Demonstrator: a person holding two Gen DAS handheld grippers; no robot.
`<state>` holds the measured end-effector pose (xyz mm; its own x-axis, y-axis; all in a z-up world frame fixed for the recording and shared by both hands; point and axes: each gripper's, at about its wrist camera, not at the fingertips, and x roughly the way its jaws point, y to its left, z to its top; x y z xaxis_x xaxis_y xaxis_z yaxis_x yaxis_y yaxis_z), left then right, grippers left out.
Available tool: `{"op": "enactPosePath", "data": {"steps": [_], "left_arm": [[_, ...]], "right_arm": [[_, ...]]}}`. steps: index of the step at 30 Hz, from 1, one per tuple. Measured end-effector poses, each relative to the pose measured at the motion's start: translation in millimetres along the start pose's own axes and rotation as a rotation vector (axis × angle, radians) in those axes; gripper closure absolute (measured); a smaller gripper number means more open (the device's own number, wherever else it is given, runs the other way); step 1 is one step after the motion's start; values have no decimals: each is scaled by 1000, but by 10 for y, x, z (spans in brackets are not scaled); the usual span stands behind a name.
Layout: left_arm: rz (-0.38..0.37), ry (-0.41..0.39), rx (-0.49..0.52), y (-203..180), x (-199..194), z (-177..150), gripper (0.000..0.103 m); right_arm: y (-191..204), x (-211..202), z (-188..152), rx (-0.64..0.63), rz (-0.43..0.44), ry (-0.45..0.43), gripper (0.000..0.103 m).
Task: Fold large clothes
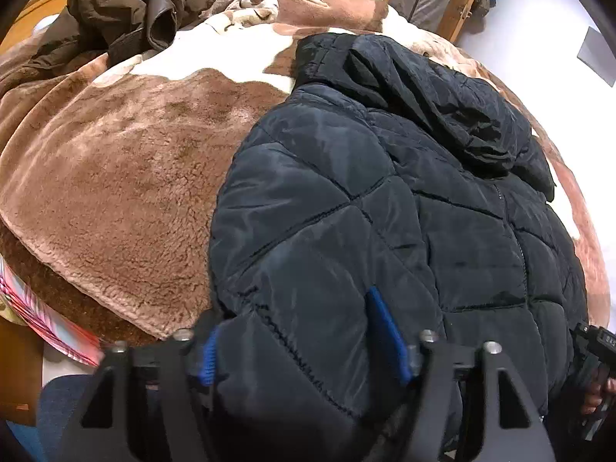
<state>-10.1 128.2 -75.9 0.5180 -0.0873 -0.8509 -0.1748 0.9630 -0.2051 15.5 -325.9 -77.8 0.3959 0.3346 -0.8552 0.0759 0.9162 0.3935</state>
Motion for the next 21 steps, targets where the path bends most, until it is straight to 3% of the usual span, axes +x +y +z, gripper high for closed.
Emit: {"op": "enactPosePath", "data": {"steps": [1,3,5,14,21], "left_arm": [[-7,1,5,-10,-30,13,56],[-21,-10,18,-51,-136,61,78],[-51,-34,16,-75,-264,140,84],[-193,-211,-7,-218,-981,682,87],[-262,-274,-37,-122,-1474,585,87]], "right_arm": [[-4,-39,17,12,22,-4,78],[15,-147,63,17,64,-20,86],[64,-266,129,20,111,-44,88],[366,-1010,540,-26,244,-234,89],[318,-1470,234,-21,312,-276,89]]}}
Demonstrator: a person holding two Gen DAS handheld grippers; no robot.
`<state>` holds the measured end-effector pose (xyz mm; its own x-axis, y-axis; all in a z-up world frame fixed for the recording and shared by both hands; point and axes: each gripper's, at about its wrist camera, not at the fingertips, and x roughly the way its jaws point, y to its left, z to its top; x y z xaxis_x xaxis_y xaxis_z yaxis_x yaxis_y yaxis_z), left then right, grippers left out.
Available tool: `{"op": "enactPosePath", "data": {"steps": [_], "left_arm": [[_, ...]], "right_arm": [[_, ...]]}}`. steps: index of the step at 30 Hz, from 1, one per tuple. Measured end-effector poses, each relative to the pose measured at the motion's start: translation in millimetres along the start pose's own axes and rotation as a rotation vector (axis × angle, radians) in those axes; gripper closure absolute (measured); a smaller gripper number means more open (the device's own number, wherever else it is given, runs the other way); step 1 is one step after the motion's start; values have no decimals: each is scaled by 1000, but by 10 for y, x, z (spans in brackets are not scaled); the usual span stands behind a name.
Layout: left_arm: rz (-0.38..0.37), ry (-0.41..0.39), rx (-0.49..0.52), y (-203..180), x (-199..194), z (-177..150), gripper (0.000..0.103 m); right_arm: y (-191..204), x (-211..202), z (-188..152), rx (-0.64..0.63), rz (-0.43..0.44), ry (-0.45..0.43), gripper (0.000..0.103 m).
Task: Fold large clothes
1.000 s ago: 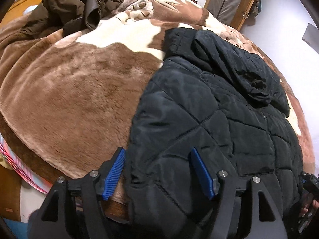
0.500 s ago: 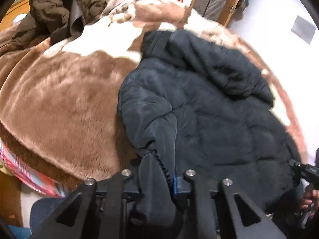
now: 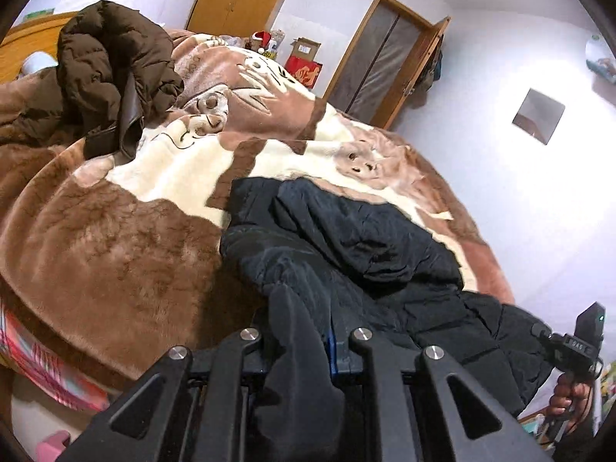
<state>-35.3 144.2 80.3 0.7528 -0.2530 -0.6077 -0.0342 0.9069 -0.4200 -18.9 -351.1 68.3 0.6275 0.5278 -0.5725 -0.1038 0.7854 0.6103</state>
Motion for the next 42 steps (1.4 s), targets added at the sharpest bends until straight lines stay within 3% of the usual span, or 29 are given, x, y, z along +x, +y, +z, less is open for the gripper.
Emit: {"op": "enactPosePath", "data": {"steps": [7,17,23,27,33,36,39,41,42], "left_arm": [[-21,32,-73,63,-52,-176,87],[-32,-27,-112,52,372,542,86],[0,2,-141,87,1046,1053,86],[44,70,-180,206,1699,1255,85],[125,202,-216,474,2610,1229,80],[122,223,-229,541,2832,1173,79],[103,235,-214,527,2843,1170,77],[73,250,-233,543,2786,1225,71],[45,252,-251,558,2736,1264,64]], "right_arm": [[-65,-14,7,57,25,9,89],[-122,358,868,127,35,-72,89],[-207,978,1443,147,-45,-33,89],[-401,1514,1729,174,-121,38,88],[-790,2223,1883,240,-193,140,84],[-955,2404,1867,284,-181,161,82],[-1014,2382,1885,330,-125,161,76],[-995,2257,1933,372,-48,144,62],[-968,2214,1970,386,-13,130,48]]}}
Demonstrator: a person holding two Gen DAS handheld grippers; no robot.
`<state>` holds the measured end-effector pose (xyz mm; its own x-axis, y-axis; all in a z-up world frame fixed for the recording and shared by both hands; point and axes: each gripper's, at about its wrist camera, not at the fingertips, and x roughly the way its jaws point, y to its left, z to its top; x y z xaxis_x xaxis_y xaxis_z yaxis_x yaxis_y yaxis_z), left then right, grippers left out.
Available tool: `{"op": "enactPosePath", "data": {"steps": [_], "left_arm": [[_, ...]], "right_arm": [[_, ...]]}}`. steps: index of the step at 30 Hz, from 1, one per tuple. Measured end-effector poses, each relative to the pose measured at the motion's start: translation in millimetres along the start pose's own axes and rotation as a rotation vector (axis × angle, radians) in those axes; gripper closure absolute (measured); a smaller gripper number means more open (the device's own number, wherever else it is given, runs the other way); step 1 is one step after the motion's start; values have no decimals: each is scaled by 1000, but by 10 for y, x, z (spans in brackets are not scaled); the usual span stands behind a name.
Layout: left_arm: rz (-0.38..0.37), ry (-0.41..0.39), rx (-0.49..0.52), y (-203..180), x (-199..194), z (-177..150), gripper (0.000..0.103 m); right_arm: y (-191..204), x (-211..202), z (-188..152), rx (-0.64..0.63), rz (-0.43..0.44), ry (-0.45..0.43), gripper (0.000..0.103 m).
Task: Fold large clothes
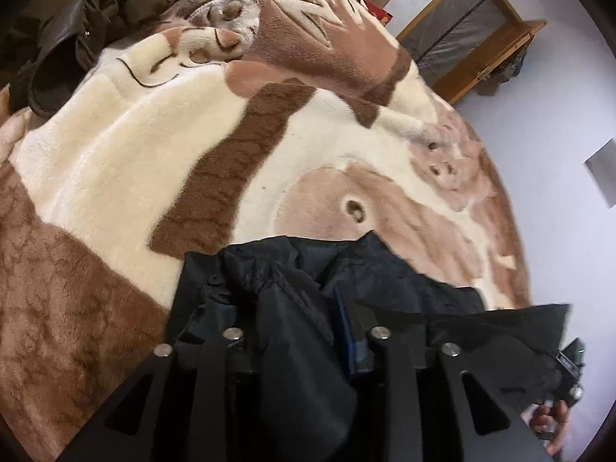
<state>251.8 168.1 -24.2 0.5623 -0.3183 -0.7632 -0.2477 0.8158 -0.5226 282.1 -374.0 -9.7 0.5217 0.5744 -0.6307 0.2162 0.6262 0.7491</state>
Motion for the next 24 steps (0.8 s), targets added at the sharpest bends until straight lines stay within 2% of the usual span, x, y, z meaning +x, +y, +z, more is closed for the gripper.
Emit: {"op": "enactPosePath", "data": {"steps": [1,3,6,7,9,11,13,15,18,20,22,24], "left_arm": [[-28,0,-14,5,-51,34,61],[-88,-17,-49,10,-224,101,45],[-127,-106,-59,-21,-566,176,34],[-120,-137,-56,-33,-648,192,31],[-55,-227,-23,-70,-832,200,27],[-49,-254,-11,-76,-908,189,25],[-37,-237,9,-92,-864,136,23],[-11,-182,66,-142,-698,51,23],[-8,-75,128,-201,-321,-121,23],[30,-24,165,-208,-52,-238,23],[77,-31,206,-204,124,-306,23],[100,-84,258,-207,216,-337,17]], "right_arm": [[46,-103,14,4,41,-17,38],[170,-299,25,-7,83,-65,37],[346,-599,1,-76,104,-177,37],[405,-685,-28,-113,91,-218,37],[492,-752,-102,-172,63,-249,37],[569,-724,-208,-246,19,-249,37],[645,-588,-354,-351,-58,-227,37],[661,-385,-491,-442,-110,-176,37],[565,25,-666,-520,-193,-84,37],[428,225,-714,-543,-263,-60,37],[296,389,-699,-570,-316,-68,37],[224,453,-668,-578,-336,-86,37]]}}
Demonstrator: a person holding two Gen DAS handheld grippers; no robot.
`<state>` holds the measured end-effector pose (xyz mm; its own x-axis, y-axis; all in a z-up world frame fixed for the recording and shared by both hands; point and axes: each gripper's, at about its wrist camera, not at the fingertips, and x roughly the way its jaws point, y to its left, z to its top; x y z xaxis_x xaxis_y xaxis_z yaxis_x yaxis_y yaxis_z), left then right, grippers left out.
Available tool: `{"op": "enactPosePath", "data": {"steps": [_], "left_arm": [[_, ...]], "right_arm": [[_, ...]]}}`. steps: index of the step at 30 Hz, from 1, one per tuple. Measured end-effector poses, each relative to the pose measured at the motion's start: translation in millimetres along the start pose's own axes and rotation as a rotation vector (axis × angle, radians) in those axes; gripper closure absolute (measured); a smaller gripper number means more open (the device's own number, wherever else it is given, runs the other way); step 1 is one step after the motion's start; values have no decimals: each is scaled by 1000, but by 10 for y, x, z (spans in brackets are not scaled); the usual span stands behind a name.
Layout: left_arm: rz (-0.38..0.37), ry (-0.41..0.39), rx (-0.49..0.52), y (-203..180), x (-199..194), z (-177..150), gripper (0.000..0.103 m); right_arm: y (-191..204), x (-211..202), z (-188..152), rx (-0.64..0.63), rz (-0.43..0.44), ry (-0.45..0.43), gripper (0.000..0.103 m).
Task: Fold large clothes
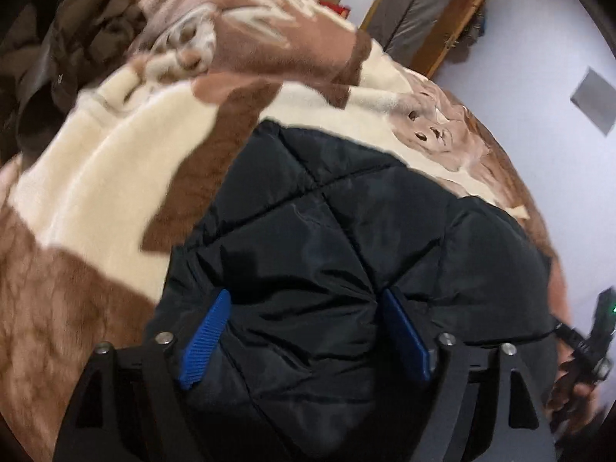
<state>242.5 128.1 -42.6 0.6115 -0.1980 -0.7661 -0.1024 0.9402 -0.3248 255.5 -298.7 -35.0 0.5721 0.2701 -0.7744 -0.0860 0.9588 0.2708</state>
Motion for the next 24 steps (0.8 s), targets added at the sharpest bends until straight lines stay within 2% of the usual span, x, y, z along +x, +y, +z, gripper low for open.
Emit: {"op": "enactPosePath", "data": {"steps": [4,6,8,10,12,15,18,21,24], "left_arm": [[30,-2,17,-46,78,18,15],[53,7,23,-105,-13,56,17],[39,-15,27,-171,-153,111,17],[12,-71,61,-289,-289,203,17],[16,-103,105,-445,-305,318,17],[78,-88,183,-620,-22,450,17],[141,18,182,-527,479,437,19],[127,7,137,-415,654,397,19],[149,-5,159,-458,759,364,19]], "right_arm": [[-7,65,41,-14,-66,18,37],[61,-46,86,-14,-96,21,37],[189,-254,151,-37,-93,-37,37],[346,-364,230,-72,-69,-88,37],[477,-338,319,-99,-62,-99,37],[513,-3,425,-113,-113,-42,37],[372,396,407,-116,-167,32,37],[202,551,378,-55,-168,26,37],[177,664,345,-58,-189,19,37]]}}
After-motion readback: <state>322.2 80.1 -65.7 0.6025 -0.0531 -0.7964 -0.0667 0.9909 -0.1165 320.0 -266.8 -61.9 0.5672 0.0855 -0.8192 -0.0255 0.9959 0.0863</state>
